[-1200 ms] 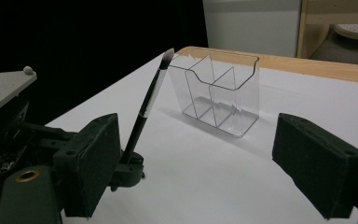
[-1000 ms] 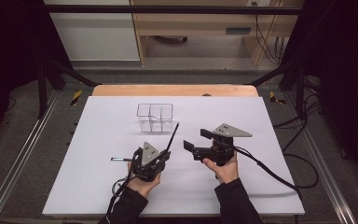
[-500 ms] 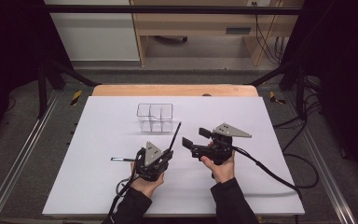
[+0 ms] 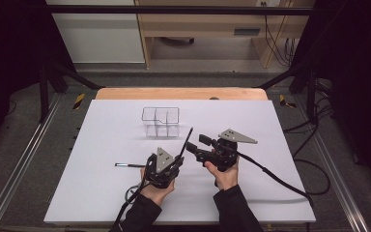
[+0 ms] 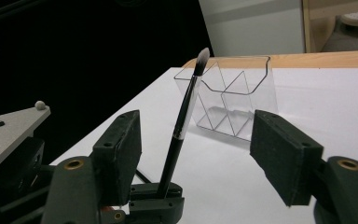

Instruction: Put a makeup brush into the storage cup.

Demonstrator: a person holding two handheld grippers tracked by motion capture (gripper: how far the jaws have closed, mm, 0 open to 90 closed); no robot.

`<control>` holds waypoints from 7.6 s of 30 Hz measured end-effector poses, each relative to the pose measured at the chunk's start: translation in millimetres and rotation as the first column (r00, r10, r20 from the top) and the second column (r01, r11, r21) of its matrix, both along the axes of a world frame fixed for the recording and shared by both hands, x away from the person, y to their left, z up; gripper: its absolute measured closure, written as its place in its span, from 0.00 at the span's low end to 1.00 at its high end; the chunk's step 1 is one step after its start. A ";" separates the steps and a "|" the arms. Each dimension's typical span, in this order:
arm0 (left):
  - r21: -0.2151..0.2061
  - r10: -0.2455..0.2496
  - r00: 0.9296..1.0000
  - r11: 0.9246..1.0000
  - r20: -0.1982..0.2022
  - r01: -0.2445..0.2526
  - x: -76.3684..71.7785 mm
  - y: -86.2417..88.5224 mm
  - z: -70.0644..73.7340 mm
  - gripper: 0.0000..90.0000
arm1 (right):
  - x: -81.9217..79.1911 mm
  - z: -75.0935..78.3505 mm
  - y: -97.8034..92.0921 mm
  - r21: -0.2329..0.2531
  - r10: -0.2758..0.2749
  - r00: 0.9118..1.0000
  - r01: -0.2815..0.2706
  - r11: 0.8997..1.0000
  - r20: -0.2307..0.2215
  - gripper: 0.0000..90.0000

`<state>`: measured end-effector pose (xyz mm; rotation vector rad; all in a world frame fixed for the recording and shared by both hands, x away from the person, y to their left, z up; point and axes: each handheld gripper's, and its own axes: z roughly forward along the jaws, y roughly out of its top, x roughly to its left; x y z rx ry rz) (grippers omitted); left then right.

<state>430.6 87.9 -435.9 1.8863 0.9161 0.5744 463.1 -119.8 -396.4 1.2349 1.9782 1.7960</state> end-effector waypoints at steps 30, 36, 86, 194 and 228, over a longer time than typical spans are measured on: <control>-0.002 -0.018 1.000 1.000 -0.009 0.018 -6.3 -14.9 -2.2 0.92 | 1.0 -4.5 4.8 0.040 -0.022 0.998 0.024 0.999 -0.052 0.77; -0.007 -0.017 1.000 1.000 -0.010 0.017 -7.4 -15.8 -2.1 0.92 | 0.8 -4.8 5.4 0.050 -0.027 0.998 0.029 0.998 -0.048 0.86; -0.020 -0.073 0.997 0.997 -0.013 0.073 6.9 -23.4 29.7 0.85 | -7.6 -5.3 4.5 0.025 0.081 0.996 -0.081 0.996 0.025 0.93; -0.103 0.066 0.995 0.993 0.074 -0.058 117.3 69.3 96.9 0.92 | -22.8 -12.8 -72.7 -0.353 -0.119 0.991 0.134 0.926 0.065 0.06; -0.108 0.119 0.989 0.988 0.086 -0.109 164.3 60.5 97.1 0.92 | -22.9 -9.8 -82.9 -0.339 -0.151 0.986 0.166 0.926 0.071 0.06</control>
